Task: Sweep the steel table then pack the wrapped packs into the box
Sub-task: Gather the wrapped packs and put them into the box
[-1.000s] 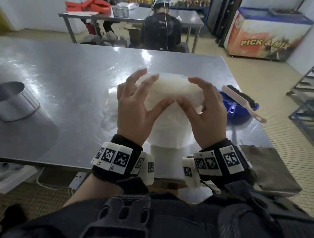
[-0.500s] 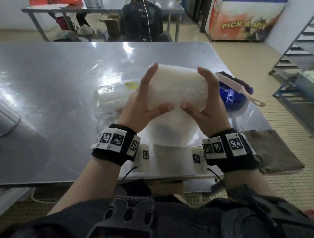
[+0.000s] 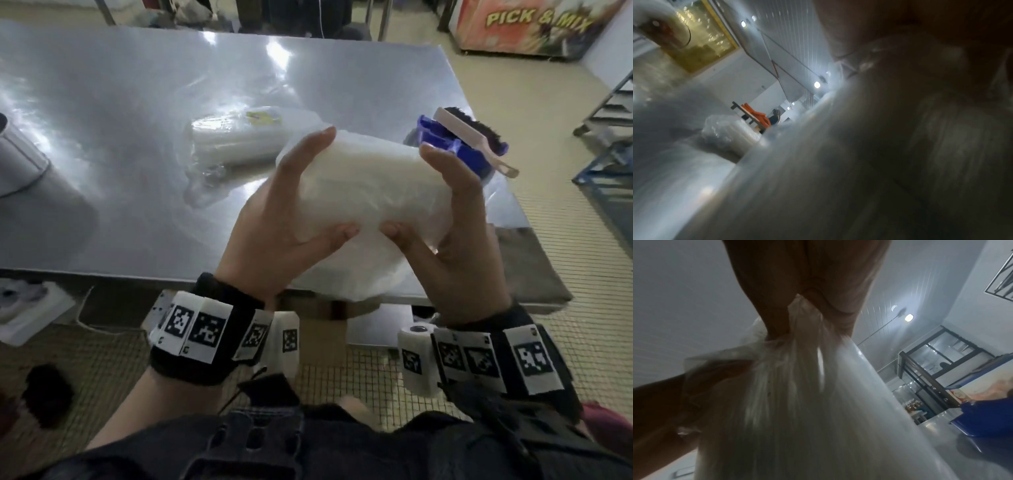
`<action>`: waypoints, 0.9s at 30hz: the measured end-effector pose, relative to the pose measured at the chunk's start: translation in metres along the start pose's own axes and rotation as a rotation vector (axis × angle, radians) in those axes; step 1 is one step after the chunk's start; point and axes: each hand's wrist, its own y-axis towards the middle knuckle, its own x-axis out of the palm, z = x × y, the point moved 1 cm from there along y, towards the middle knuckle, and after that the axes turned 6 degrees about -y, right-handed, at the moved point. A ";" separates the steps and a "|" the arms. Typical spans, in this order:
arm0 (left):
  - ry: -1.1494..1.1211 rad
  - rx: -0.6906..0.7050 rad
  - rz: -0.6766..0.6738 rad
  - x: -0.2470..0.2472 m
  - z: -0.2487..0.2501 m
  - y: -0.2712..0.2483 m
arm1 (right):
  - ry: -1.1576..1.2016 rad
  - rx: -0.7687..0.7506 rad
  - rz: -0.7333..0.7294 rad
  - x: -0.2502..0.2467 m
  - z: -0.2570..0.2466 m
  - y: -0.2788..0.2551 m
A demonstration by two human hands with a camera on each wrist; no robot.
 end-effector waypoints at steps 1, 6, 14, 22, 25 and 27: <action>-0.023 -0.006 0.004 0.006 0.014 -0.013 | 0.001 -0.023 0.002 -0.010 -0.006 -0.014; -0.077 -0.130 -0.043 0.036 0.049 -0.075 | 0.047 -0.030 -0.089 -0.038 -0.018 -0.079; -0.173 -0.410 -0.176 0.079 0.024 -0.144 | 0.099 0.177 -0.176 -0.014 0.012 -0.153; -0.053 -0.378 -0.135 0.101 -0.057 -0.188 | 0.000 0.125 -0.070 0.066 0.064 -0.192; 0.069 -0.251 -0.040 0.112 -0.104 -0.211 | -0.026 0.050 -0.052 0.108 0.098 -0.206; 0.112 -0.187 -0.001 0.120 -0.138 -0.228 | -0.053 0.014 -0.033 0.138 0.123 -0.216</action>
